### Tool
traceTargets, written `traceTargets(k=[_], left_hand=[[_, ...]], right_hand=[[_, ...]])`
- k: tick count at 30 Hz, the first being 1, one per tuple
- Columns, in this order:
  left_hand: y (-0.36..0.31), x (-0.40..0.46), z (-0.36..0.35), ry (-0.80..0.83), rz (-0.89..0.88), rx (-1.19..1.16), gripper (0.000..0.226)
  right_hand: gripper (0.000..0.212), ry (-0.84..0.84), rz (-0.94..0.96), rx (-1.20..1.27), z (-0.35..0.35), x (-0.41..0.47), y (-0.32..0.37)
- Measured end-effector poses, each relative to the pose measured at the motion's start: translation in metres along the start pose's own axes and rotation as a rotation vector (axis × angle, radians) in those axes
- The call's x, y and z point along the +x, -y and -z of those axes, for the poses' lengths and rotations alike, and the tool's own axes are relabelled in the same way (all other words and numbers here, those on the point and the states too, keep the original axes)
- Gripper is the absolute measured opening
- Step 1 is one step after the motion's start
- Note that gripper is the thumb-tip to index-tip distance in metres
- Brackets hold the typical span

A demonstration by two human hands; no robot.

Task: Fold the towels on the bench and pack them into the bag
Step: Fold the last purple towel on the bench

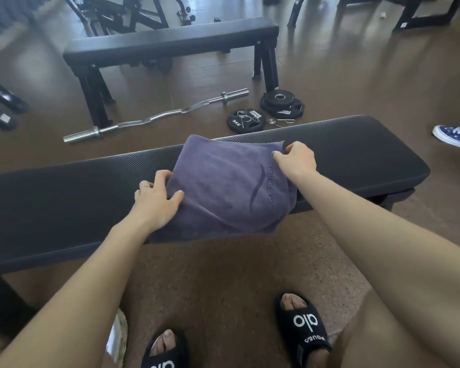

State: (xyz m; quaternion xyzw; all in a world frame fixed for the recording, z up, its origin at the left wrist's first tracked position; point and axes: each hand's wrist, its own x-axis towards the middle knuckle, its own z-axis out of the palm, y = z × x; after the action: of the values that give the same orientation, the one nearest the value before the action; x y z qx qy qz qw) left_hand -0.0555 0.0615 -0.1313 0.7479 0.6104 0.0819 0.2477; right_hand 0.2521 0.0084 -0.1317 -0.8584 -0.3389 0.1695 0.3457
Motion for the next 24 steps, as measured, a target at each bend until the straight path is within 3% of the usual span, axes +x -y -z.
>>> traceTargets(k=[4,8,11,17,24], left_hand=[[0.008,0.012,0.001,-0.013,0.0,-0.095,0.045],[0.011,0.02,0.001,-0.018,0.012,-0.109,0.048],[0.013,0.023,0.0,-0.012,0.024,-0.102,0.049],[0.012,0.025,-0.003,-0.015,0.013,-0.068,0.052],[-0.012,0.047,0.001,-0.001,-0.097,-0.055,0.067]], right_hand=[[0.028,-0.053,-0.02,-0.055,-0.012,0.02,0.0],[0.014,-0.039,-0.127,0.063,-0.014,0.034,0.003],[0.017,-0.048,-0.15,0.132,-0.01,0.037,-0.003],[0.018,-0.101,-0.043,-0.029,-0.009,0.032,-0.017],[0.032,-0.053,-0.086,-0.163,-0.008,0.03,-0.011]])
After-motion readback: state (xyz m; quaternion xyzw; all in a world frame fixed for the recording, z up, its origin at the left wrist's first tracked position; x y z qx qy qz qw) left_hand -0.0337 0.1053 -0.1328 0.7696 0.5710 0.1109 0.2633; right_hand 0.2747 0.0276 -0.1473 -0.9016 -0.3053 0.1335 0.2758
